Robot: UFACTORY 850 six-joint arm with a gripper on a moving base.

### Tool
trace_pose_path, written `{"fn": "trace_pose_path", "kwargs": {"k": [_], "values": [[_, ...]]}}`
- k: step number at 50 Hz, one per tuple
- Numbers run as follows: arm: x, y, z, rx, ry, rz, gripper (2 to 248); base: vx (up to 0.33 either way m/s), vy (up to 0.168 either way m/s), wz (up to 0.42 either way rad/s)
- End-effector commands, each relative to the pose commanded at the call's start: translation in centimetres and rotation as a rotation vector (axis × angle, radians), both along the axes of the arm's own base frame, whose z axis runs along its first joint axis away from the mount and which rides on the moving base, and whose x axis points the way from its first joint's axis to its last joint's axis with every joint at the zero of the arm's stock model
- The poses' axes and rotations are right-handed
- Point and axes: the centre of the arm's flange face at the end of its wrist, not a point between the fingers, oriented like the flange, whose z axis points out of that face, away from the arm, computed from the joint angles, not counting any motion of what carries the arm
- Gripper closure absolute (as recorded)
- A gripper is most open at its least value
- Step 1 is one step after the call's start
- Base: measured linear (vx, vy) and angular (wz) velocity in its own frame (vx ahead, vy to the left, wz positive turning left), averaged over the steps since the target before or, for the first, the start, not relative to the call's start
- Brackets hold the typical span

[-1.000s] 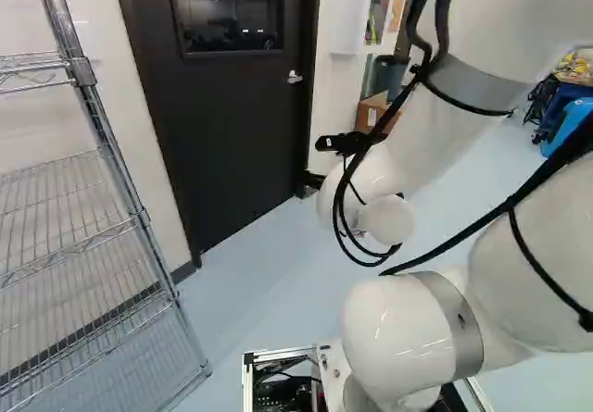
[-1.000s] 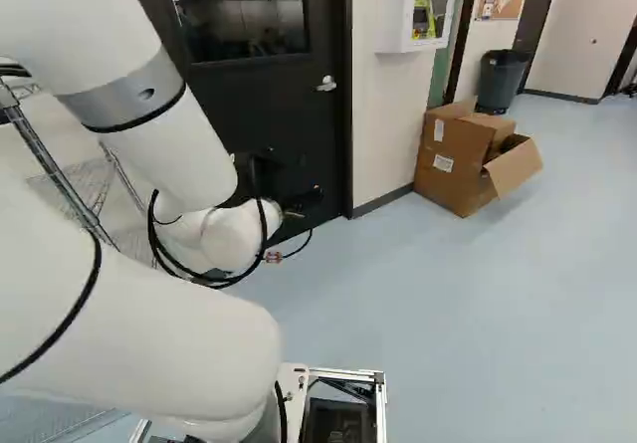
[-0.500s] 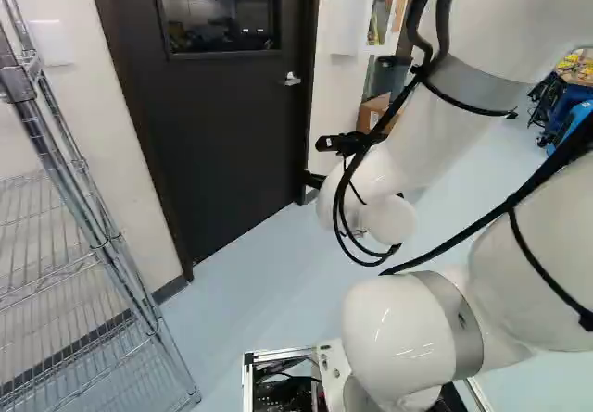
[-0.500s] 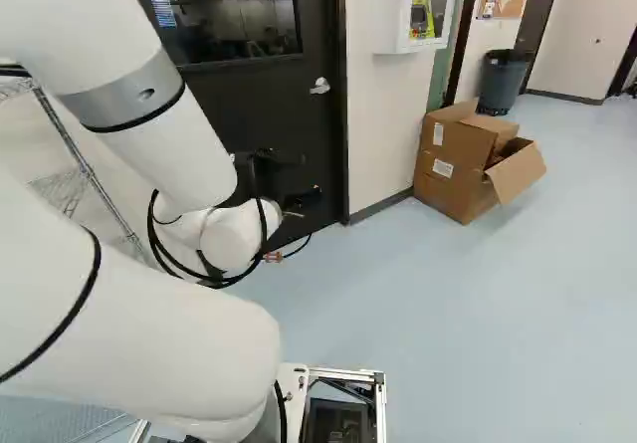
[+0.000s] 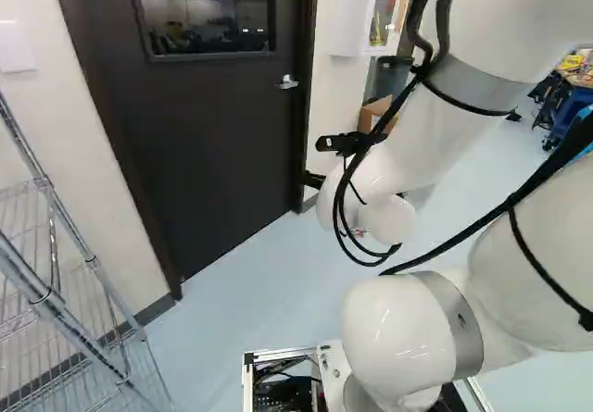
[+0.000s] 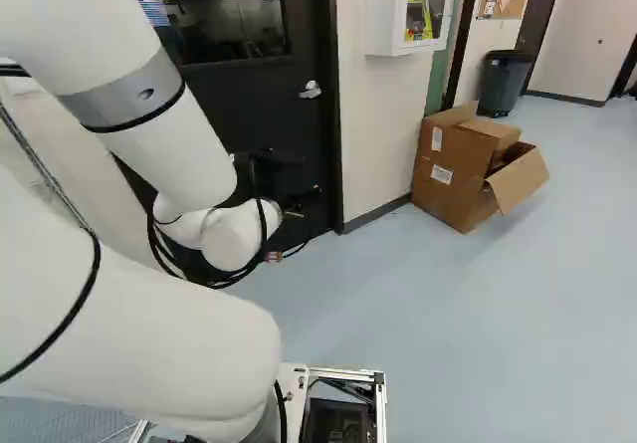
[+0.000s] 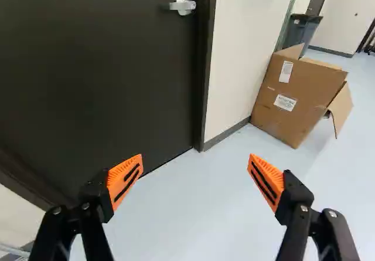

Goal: Open the door and move inside

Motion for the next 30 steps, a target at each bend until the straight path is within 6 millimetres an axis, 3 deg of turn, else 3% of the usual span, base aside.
{"fn": "trace_pose_path", "kwargs": {"k": [9, 30], "values": [[0.0, 0.0, 0.0, 0.0, 0.0, 0.0, 3, 0.216, -0.055, 0.091], [0.0, 0.0, 0.0, 0.0, 0.0, 0.0, 3, 0.21, -0.023, 0.247]]}}
